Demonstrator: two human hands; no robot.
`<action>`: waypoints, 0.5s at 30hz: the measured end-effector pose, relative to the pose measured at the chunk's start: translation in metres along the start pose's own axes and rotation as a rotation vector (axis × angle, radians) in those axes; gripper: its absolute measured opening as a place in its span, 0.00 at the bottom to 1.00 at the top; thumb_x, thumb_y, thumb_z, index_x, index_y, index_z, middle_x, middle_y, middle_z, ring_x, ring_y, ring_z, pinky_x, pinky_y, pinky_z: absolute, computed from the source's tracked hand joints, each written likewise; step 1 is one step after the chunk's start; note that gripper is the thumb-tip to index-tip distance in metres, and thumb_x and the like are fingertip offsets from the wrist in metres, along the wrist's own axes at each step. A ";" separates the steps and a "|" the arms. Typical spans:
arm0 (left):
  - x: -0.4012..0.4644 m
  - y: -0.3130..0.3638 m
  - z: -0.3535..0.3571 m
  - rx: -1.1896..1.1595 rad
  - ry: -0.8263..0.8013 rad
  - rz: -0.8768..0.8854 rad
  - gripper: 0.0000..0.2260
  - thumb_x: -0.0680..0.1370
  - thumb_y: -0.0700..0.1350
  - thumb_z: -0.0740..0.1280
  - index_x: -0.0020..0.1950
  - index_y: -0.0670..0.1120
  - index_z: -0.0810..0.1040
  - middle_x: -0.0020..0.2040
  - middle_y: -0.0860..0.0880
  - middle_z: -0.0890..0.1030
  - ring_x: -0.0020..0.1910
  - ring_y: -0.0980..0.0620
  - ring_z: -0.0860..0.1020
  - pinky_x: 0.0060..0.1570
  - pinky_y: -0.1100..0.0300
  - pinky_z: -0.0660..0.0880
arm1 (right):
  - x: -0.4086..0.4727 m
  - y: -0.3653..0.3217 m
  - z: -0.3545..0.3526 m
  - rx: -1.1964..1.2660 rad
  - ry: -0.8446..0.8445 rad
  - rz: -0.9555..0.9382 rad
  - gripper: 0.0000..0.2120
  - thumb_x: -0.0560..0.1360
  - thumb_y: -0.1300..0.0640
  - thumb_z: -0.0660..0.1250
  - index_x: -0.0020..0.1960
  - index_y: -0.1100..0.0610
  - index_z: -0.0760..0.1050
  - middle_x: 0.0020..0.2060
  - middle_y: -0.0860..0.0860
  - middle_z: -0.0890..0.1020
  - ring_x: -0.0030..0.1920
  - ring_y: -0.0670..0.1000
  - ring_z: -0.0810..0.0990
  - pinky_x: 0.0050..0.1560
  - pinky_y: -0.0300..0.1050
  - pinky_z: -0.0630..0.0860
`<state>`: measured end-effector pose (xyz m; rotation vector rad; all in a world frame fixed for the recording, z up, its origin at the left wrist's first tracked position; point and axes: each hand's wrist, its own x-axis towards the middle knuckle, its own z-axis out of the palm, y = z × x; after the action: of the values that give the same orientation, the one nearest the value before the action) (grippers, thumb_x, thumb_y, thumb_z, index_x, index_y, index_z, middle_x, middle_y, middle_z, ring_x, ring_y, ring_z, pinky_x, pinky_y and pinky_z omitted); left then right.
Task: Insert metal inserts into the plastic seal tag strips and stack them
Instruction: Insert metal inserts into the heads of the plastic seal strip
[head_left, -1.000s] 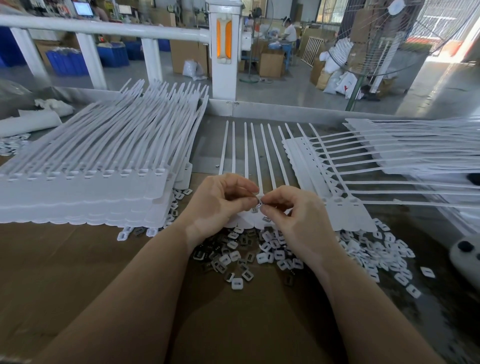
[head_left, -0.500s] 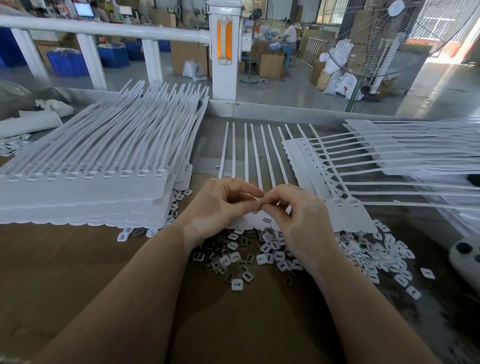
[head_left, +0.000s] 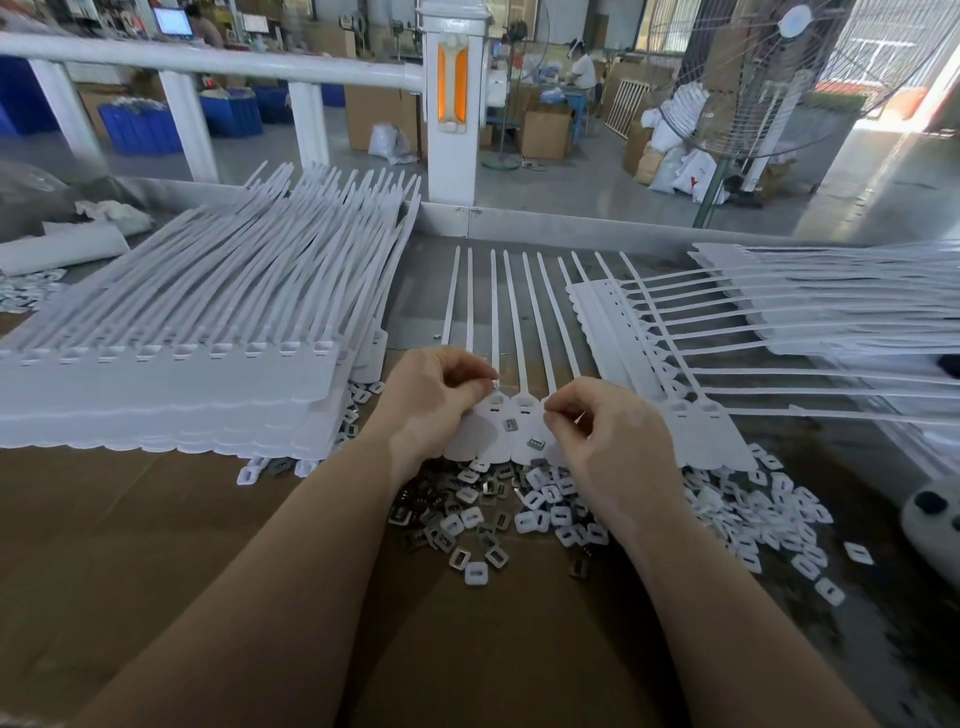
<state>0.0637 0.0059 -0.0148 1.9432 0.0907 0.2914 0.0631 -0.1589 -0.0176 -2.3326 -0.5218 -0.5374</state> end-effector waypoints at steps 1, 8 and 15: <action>0.002 0.000 0.000 -0.002 0.007 -0.034 0.07 0.75 0.39 0.69 0.41 0.51 0.79 0.38 0.53 0.81 0.33 0.62 0.76 0.34 0.74 0.71 | 0.000 0.000 0.000 0.001 -0.008 0.001 0.02 0.73 0.61 0.68 0.44 0.56 0.80 0.37 0.46 0.79 0.39 0.47 0.76 0.43 0.40 0.73; 0.010 0.005 0.001 0.061 -0.009 -0.122 0.06 0.74 0.38 0.69 0.38 0.47 0.78 0.30 0.51 0.77 0.20 0.63 0.72 0.22 0.72 0.67 | 0.000 -0.001 0.000 -0.008 -0.045 0.012 0.03 0.74 0.60 0.68 0.45 0.56 0.80 0.40 0.47 0.81 0.41 0.47 0.76 0.45 0.44 0.75; 0.015 0.010 0.005 0.192 -0.045 -0.152 0.04 0.74 0.41 0.70 0.39 0.46 0.81 0.32 0.51 0.78 0.29 0.55 0.72 0.34 0.61 0.72 | 0.000 -0.001 -0.001 -0.012 -0.061 0.032 0.03 0.74 0.59 0.67 0.45 0.55 0.80 0.40 0.46 0.80 0.42 0.47 0.76 0.47 0.43 0.75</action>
<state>0.0788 0.0007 -0.0048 2.1192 0.2430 0.1416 0.0625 -0.1588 -0.0167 -2.3708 -0.5103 -0.4569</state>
